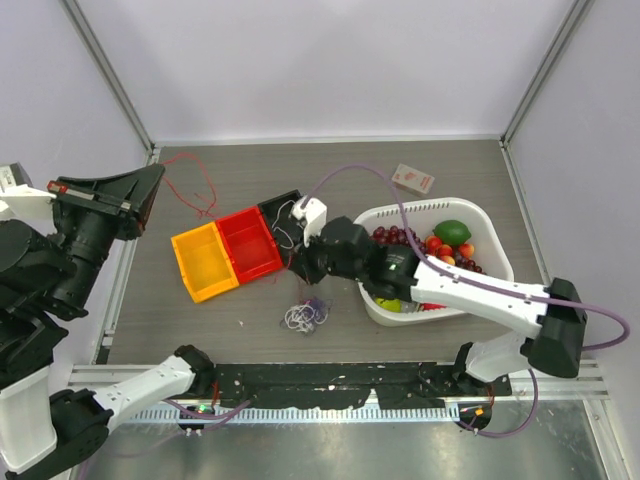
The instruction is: Untangle the cables
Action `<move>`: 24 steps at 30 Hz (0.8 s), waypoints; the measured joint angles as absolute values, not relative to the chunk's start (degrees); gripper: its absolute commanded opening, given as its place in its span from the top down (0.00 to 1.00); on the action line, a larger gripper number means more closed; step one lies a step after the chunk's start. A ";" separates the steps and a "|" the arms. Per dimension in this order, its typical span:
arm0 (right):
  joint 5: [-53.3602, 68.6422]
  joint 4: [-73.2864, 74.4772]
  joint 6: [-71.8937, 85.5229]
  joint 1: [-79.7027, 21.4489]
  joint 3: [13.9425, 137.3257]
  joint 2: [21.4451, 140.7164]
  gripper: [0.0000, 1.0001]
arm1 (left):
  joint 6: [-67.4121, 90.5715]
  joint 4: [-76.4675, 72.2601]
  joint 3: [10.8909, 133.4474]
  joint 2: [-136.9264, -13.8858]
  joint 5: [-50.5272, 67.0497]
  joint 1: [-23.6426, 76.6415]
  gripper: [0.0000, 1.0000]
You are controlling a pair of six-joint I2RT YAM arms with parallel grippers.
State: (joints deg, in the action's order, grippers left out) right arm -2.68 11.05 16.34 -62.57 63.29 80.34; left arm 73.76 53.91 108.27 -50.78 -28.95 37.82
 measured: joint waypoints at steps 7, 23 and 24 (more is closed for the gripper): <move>-3.64 9.87 16.84 -62.57 69.89 68.29 0.99 | 71.88 54.74 108.12 -53.36 -23.38 37.82 1.00; 4.19 23.31 19.03 -58.54 74.83 73.93 0.99 | 67.92 53.17 86.02 -51.96 -6.17 37.82 1.00; 5.10 24.80 19.53 -58.19 75.68 74.37 0.99 | 67.37 52.69 83.64 -51.92 -4.60 37.82 1.00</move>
